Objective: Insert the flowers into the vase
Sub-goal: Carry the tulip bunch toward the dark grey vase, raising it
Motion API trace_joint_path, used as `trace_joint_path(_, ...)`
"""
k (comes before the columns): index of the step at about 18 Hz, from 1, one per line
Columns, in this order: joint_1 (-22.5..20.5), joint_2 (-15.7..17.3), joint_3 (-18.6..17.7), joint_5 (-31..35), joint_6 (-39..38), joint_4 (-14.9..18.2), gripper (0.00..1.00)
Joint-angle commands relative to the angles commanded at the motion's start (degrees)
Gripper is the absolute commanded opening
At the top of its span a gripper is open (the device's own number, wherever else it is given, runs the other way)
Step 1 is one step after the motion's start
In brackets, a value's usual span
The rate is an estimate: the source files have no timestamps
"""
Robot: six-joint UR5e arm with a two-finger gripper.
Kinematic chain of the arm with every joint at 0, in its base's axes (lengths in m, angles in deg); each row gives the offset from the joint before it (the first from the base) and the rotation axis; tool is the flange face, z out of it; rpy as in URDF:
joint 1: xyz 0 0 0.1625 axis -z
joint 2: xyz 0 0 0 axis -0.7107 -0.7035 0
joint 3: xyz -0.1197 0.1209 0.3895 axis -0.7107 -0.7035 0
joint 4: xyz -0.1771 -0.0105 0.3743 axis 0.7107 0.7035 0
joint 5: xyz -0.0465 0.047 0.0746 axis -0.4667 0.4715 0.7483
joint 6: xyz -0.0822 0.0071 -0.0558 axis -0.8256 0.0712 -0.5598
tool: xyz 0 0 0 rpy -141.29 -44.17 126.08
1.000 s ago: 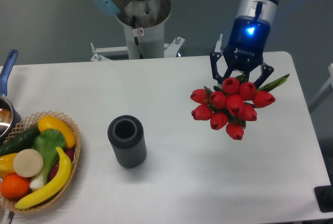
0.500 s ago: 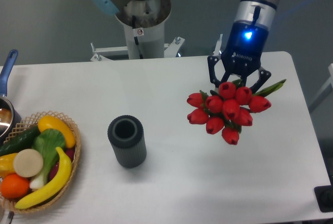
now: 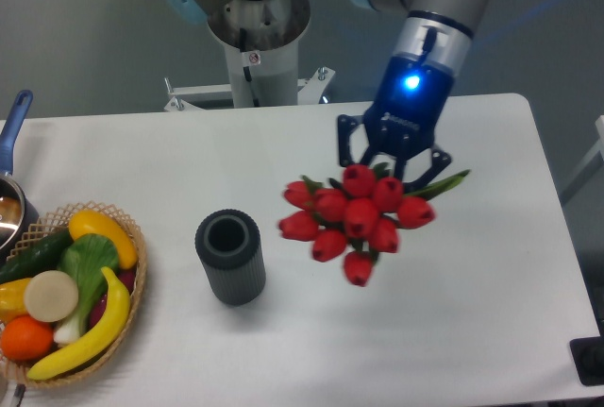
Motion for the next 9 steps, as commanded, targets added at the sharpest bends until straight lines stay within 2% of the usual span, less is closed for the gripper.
trace_joint_path(4, 1.4, 0.3, 0.3, -2.4, 0.2, -0.6, 0.4)
trace_joint_path(9, 3.2, -0.7, -0.5, -13.6, 4.6, -1.7, 0.4)
